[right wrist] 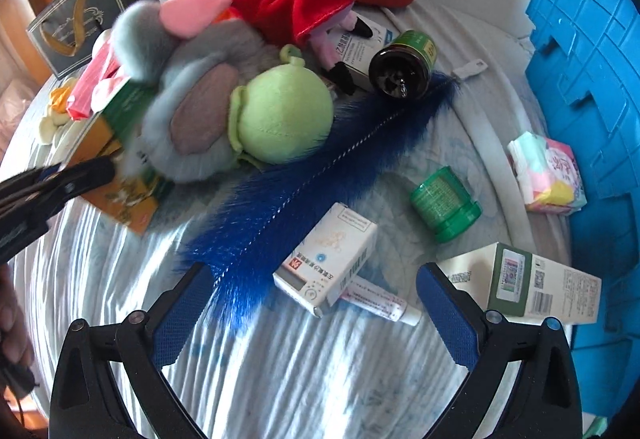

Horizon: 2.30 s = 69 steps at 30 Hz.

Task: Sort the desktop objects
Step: 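Grasp the green-and-white medicine box with left tool while right tool grasps white medicine box, then carry both held boxes over the open blue crate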

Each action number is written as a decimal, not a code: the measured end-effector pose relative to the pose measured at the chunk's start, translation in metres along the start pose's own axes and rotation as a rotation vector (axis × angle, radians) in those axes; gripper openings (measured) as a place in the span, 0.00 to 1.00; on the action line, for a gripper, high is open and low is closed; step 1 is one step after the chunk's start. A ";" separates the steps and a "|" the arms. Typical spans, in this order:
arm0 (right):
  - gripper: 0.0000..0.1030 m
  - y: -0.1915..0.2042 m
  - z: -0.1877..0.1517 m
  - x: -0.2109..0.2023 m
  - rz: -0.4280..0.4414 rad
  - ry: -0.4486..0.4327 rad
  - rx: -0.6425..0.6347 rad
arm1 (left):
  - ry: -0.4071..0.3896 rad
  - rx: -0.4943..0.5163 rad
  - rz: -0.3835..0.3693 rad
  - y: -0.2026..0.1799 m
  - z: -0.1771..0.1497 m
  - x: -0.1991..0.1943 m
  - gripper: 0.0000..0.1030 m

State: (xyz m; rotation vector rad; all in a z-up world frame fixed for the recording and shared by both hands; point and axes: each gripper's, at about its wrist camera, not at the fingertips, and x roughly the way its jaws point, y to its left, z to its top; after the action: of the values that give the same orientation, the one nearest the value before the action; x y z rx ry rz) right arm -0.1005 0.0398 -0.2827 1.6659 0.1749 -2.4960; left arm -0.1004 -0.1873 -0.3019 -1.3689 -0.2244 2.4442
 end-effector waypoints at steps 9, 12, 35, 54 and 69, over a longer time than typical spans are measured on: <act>1.00 -0.013 -0.014 0.013 0.023 0.018 -0.069 | -0.018 -0.005 -0.005 0.011 -0.016 -0.028 0.18; 1.00 -0.016 -0.015 0.018 0.038 0.013 -0.097 | -0.017 -0.010 0.001 0.010 -0.017 -0.030 0.18; 0.61 -0.008 -0.014 0.025 0.139 0.026 -0.231 | -0.044 -0.055 0.057 0.002 -0.018 -0.047 0.18; 0.61 -0.020 -0.033 -0.027 0.161 -0.010 -0.170 | -0.065 -0.030 0.086 -0.020 -0.020 -0.072 0.18; 0.61 -0.013 -0.035 -0.088 0.169 -0.062 -0.179 | -0.090 -0.011 0.136 -0.045 -0.016 -0.109 0.18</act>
State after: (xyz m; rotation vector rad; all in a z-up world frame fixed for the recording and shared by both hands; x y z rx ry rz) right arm -0.0374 0.0631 -0.2150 1.4681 0.2327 -2.3291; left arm -0.0250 -0.1847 -0.2097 -1.3199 -0.1707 2.6234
